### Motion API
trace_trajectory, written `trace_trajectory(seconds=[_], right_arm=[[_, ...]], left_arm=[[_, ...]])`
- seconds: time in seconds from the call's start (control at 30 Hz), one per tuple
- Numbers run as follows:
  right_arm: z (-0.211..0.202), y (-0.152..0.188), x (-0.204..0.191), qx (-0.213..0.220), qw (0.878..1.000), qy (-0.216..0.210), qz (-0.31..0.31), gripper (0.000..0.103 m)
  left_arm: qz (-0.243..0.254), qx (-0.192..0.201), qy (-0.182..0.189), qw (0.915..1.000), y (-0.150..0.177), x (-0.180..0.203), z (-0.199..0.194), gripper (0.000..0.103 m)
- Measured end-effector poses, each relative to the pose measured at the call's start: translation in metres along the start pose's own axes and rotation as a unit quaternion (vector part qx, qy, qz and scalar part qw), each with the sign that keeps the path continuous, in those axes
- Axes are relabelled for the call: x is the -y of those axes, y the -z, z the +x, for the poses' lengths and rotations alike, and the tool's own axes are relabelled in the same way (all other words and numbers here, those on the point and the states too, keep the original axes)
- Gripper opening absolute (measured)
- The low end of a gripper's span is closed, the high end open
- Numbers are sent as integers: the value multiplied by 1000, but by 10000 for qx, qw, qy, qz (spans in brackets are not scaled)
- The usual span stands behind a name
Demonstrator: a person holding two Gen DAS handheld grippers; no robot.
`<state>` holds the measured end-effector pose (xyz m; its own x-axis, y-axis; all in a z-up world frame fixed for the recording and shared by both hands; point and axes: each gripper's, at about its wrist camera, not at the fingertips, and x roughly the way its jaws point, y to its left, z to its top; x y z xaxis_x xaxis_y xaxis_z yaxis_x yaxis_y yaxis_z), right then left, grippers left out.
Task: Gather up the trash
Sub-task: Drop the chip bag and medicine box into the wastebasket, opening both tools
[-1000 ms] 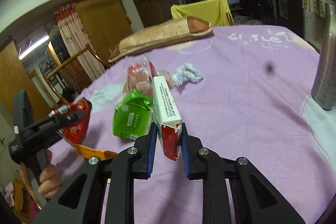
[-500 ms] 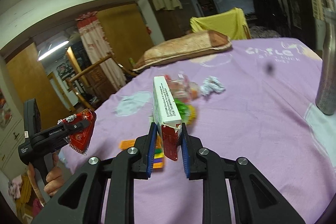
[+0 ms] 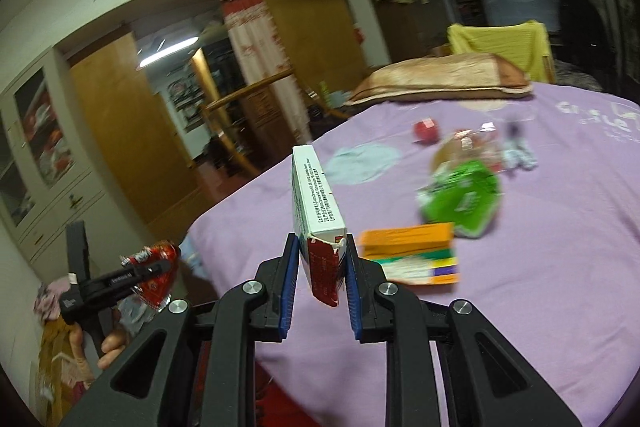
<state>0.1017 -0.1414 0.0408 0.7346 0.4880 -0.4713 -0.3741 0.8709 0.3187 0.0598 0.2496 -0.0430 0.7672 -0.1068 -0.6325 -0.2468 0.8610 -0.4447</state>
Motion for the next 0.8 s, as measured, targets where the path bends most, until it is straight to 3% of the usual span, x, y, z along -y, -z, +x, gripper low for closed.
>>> trace_trajectory(seconds=[0.2,0.3,0.37,0.43,0.53,0.67,0.8], right_arm=[[29,12,-56,-462,9978,-332,-352,22],[46,19,-85,-737,9947,-438,-563,22],[55,24,-102,-872,9925,-480,-704,22],[62,30,-118,-1001,9902,-522,-827,22],[73,36,-137,-1174,9868,-585,-945,22],[96,47,-159,-1489,9793,-730,-1160,22],[121,64,-188,-1900,9678,-970,-1337,22]], left_arm=[[-565,-45,-765,9955,14,-72,6,30],[-630,-236,-934,9933,23,-94,17,31],[-681,-426,-1120,9905,27,-108,26,39],[-739,-568,-1213,9882,30,-118,33,62],[-824,-574,-1284,9866,29,-128,32,84],[-754,-269,-1586,9841,25,-136,18,91],[-805,76,-2194,9723,22,-150,-4,94]])
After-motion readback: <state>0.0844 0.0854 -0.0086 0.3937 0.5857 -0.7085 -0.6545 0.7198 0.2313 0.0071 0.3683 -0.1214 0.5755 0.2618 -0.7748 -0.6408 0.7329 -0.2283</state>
